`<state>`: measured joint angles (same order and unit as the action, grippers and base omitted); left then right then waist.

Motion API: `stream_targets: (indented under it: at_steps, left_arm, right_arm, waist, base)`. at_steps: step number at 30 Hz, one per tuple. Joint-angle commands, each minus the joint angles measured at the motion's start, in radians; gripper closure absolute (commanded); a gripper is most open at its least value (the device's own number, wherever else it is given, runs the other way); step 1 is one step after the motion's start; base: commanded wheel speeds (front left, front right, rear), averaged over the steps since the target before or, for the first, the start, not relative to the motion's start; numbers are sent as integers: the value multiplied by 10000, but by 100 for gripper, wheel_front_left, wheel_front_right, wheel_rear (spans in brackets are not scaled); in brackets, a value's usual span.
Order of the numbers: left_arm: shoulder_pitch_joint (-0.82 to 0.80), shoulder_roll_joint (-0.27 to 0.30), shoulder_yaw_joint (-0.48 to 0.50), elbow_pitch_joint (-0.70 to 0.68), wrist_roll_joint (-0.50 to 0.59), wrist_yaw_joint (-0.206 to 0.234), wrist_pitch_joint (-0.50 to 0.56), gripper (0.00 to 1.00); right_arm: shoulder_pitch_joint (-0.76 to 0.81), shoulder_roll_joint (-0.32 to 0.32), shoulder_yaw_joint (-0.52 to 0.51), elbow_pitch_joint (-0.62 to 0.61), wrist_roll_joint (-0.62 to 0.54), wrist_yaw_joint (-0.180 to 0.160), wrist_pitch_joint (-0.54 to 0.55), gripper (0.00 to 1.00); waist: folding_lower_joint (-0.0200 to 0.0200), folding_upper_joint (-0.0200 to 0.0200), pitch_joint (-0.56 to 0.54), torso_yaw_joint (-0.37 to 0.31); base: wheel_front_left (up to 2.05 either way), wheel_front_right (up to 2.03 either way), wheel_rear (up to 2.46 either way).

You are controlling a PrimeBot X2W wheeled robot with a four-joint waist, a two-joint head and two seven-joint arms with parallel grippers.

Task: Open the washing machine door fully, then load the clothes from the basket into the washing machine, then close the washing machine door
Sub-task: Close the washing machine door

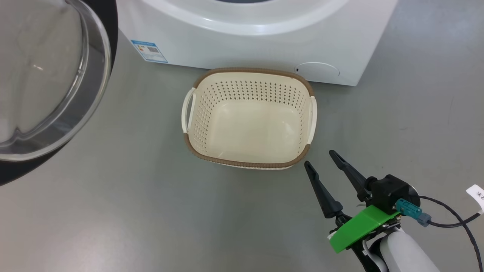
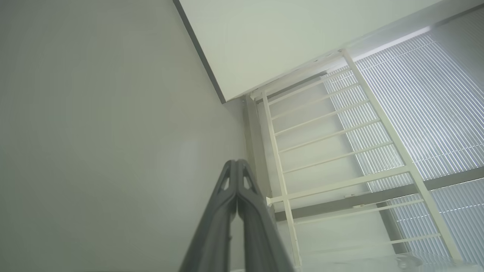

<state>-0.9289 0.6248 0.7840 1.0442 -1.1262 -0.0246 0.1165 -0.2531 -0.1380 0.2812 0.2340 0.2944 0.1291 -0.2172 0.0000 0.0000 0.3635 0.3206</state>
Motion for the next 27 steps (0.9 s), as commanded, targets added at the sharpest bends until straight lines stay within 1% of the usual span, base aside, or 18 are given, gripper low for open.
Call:
stream_targets:
  at_steps: [1, 9, 19, 24, 27]
  left_arm:
    - [-5, 899, -53, -146, 51, -106, 108, 100]
    - [-251, 1118, -234, 782, 46, -475, 384, 100]
    - [-508, 1109, -338, 1444, -235, -805, 1454, 100]
    - [-537, 986, -473, 1516, -371, -947, 2298, 100]
    - [-512, 943, -508, 1498, -426, -983, 2551, 100]
  right_arm:
    - [-91, 82, 266, -223, -22, 16, -45, 0]
    - [-187, 137, 298, -241, -83, 16, -57, 0]
    - [-210, 121, 307, -230, -95, 16, -40, 0]
    - [-211, 120, 292, -216, -93, 16, -26, 0]
    - [-206, 123, 293, -203, -96, 16, -25, 0]
  waist:
    - [0, 0, 36, -36]
    - [0, 0, 84, -78]
    - [0, 0, 36, 4]
    - [0, 0, -11, 21]
    - [0, 0, -38, 22]
  base:
    - [0, 0, 0]
    - [0, 0, 0]
    - [0, 0, 0]
    - [0, 0, 0]
    - [0, 0, 0]
